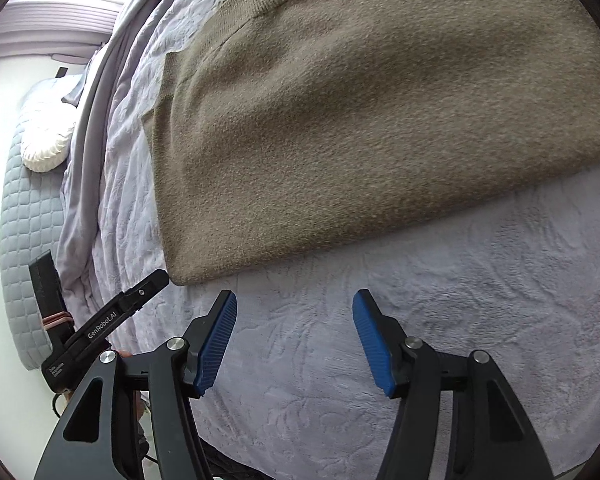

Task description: Fold small clothes

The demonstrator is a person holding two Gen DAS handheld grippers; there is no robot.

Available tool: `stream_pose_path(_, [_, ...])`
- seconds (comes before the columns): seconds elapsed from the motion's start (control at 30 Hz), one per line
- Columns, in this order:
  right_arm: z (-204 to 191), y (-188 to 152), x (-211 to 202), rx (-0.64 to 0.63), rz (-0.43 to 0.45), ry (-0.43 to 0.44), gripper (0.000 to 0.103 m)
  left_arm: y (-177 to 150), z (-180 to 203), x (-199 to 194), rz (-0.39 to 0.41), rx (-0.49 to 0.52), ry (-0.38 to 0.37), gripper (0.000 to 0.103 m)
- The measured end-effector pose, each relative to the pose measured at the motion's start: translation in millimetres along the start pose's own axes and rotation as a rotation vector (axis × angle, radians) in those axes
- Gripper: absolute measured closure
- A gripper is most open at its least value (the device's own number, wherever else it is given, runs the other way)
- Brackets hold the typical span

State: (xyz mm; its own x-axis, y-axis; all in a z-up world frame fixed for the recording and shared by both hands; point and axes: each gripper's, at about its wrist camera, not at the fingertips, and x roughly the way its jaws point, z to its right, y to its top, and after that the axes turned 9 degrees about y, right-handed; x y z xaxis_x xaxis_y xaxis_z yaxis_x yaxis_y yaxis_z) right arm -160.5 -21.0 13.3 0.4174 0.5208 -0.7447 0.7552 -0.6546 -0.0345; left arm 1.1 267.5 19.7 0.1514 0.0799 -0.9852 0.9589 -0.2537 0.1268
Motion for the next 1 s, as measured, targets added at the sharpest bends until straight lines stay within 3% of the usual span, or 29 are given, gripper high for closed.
stream_pose_path(0.77, [-7.3, 11.5, 52.2, 0.181, -0.006, 0.245, 0.038, 35.2, -11.9, 19.7, -0.015, -0.032, -0.078, 0.001])
stream_pose_path(0.87, [-5.2, 13.6, 59.1, 0.219, 0.015, 0.282, 0.038, 37.2, -19.4, 17.3, -0.014, -0.047, -0.14, 0.001])
stream_pose_path(1.0, [3.1, 13.9, 65.8, 0.309, 0.087, 0.358, 0.036, 46.4, -32.4, 18.4, -0.021, -0.099, -0.311, 0.001])
